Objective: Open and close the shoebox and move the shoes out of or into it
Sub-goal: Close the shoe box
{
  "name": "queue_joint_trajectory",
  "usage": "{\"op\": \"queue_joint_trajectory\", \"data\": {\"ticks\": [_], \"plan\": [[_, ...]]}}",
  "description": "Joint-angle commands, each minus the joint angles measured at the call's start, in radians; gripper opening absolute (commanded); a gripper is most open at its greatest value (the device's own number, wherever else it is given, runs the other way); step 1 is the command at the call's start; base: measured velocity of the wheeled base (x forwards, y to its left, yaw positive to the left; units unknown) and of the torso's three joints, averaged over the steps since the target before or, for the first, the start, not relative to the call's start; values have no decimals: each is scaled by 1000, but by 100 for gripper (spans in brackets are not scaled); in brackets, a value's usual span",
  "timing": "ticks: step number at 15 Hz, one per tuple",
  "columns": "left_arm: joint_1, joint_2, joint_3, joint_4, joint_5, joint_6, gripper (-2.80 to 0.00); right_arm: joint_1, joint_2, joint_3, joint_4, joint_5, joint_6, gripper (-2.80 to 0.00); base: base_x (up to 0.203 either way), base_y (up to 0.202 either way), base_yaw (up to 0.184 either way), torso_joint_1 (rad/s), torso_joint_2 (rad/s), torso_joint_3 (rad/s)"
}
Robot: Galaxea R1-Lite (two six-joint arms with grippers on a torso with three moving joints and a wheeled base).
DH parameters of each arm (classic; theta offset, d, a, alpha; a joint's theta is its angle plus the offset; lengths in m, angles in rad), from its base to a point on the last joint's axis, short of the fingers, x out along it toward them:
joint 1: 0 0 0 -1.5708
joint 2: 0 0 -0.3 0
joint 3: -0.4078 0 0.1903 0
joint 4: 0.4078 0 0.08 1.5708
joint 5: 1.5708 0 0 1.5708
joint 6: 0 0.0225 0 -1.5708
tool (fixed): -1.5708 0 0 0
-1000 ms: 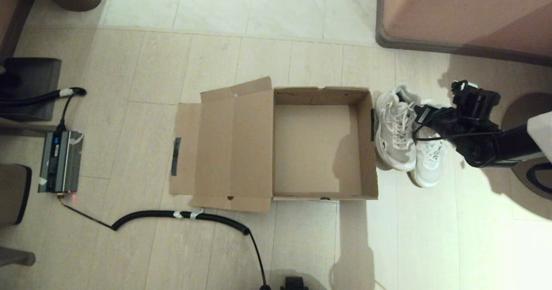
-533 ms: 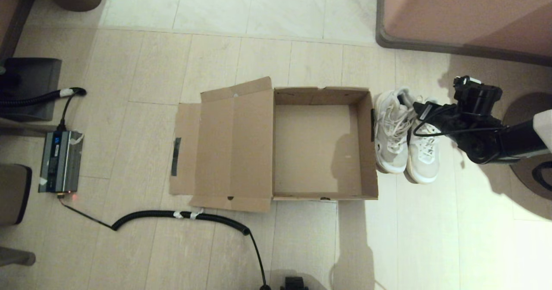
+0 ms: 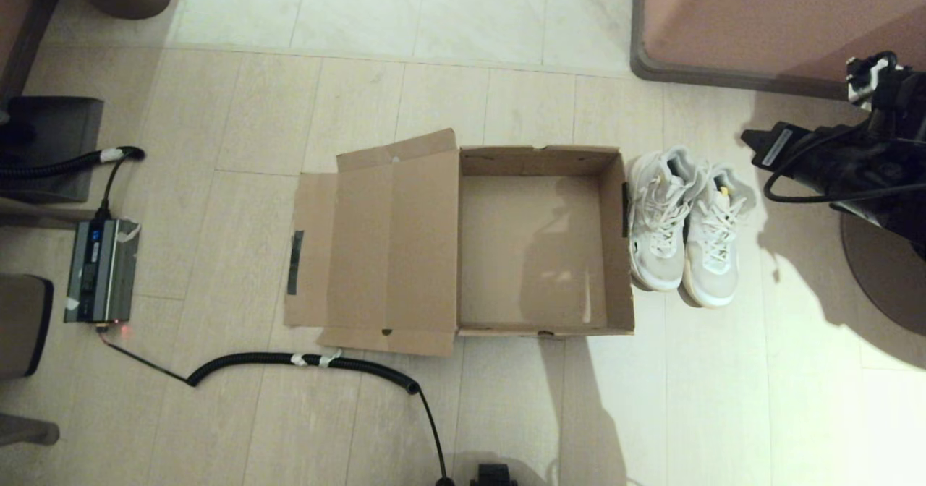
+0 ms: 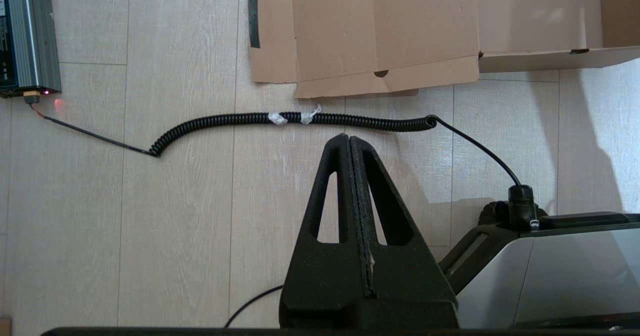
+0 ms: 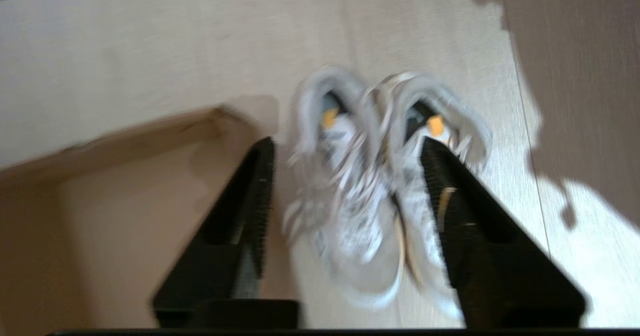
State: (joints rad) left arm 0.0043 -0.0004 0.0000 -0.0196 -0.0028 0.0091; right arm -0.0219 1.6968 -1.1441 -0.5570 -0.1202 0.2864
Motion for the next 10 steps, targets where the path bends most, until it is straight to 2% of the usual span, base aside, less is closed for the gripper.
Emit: {"op": "queue_joint_trajectory", "data": {"ticks": [1,4,6,7,8,10], "plan": [[0,0,8,-2,0,0,-280,45,-264,110,29,-3,-7,-280,0,0,0,0,0,0],[0,0,8,0,0,0,-280,106,-606,354,132,-30,-81,-280,0,0,0,0,0,0],[0,0,8,0,0,0,-280,123,-778,582,187,-93,-121,-280,0,0,0,0,0,0],[0,0,8,0,0,0,-280,118,-834,677,206,-142,-133,-280,0,0,0,0,0,0],[0,0,8,-2,0,0,-280,79,-873,761,217,-181,-144,-280,0,0,0,0,0,0],[0,0,8,-2,0,0,-280,11,-1014,882,229,-214,-214,-280,0,0,0,0,0,0]]}}
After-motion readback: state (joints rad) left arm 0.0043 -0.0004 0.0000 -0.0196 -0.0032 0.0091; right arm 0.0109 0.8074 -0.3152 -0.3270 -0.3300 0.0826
